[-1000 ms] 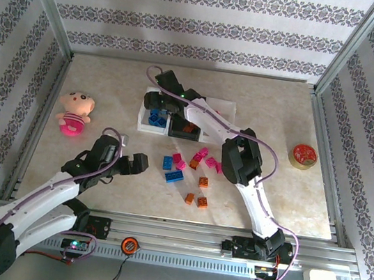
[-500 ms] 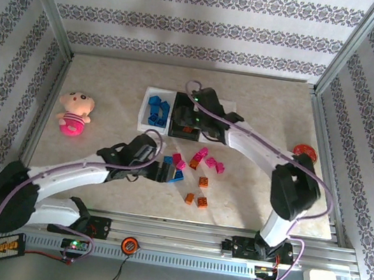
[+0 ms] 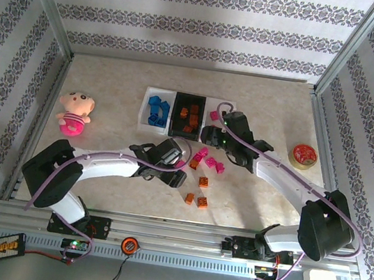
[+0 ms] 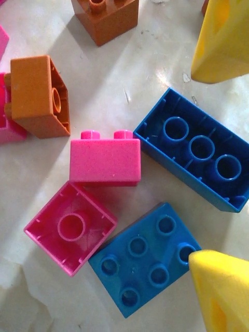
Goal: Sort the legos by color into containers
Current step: Rotate the lego at the bottom-center of the table, then pick up the lego from the middle-left of the table.
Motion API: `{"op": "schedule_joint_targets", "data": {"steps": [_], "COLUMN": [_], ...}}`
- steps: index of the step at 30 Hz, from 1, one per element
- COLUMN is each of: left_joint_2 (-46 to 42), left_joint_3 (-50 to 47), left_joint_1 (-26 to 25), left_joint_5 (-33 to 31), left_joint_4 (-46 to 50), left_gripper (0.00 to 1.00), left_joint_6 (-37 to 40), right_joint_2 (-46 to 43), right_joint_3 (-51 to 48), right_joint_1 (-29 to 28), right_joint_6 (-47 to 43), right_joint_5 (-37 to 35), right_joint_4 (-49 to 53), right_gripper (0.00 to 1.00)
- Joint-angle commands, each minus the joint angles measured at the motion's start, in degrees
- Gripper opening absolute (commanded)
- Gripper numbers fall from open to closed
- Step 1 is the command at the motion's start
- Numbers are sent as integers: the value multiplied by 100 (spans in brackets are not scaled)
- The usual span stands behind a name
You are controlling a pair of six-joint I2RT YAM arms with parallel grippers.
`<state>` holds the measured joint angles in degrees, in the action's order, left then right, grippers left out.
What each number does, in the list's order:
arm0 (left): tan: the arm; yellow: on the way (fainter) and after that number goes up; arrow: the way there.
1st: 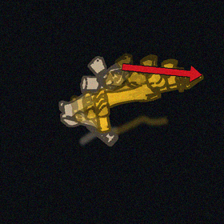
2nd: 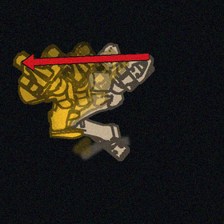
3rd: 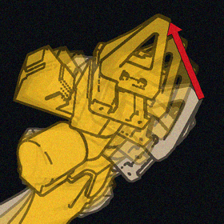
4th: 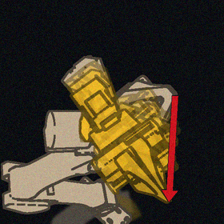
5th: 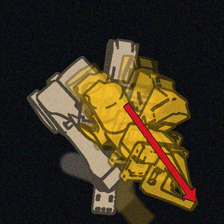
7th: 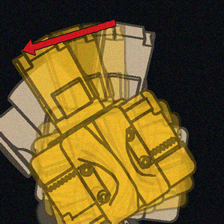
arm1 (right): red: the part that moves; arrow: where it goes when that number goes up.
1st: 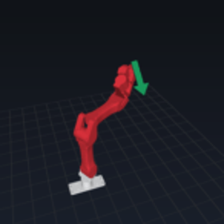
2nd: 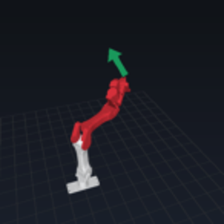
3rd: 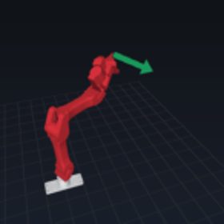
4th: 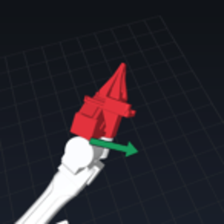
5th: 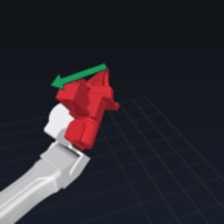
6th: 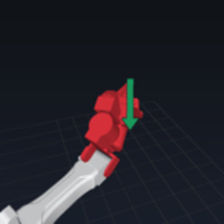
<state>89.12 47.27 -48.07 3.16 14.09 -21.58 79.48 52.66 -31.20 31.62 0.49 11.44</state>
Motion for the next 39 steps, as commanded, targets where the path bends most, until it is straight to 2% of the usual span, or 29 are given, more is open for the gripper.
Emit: {"op": "schedule_joint_targets", "data": {"steps": [1,6,10,13,19,22,26,29,33,39], "left_joint_2": [180,299,275,130,-107,-426,-741,-479,-12,344], "left_joint_3": [37,97,66,-3,-111,-160,-108,57,190,176], "left_joint_1": [-148,-330,-454,-559,-598,-598,-589,-589,-598,-597], "left_joint_5": [-22,-17,-156,-202,486,418,-254,-325,-155,-121], "left_joint_4": [116,177,335,362,348,417,683,792,789,572], "left_gripper": [78,65,66,63,56,59,68,67,60,60], "left_joint_6": [154,151,88,33,-256,-440,-464,-374,-396,-437], "right_joint_2": [-113,-178,-274,-319,-394,-416,-429,-435,-510,-701], "right_joint_3": [-124,-158,-224,-265,-329,-344,-397,-419,-467,-577], "right_joint_1": [69,130,197,259,314,351,386,404,435,534], "right_joint_6": [84,92,82,108,116,107,121,126,117,83], "right_joint_5": [-49,-43,-30,-5,12,51,72,82,91,118], "right_joint_4": [-149,-142,-134,-140,-143,-137,-167,-163,-134,-89], "right_gripper": [68,68,68,69,69,69,69,69,70,70]}}
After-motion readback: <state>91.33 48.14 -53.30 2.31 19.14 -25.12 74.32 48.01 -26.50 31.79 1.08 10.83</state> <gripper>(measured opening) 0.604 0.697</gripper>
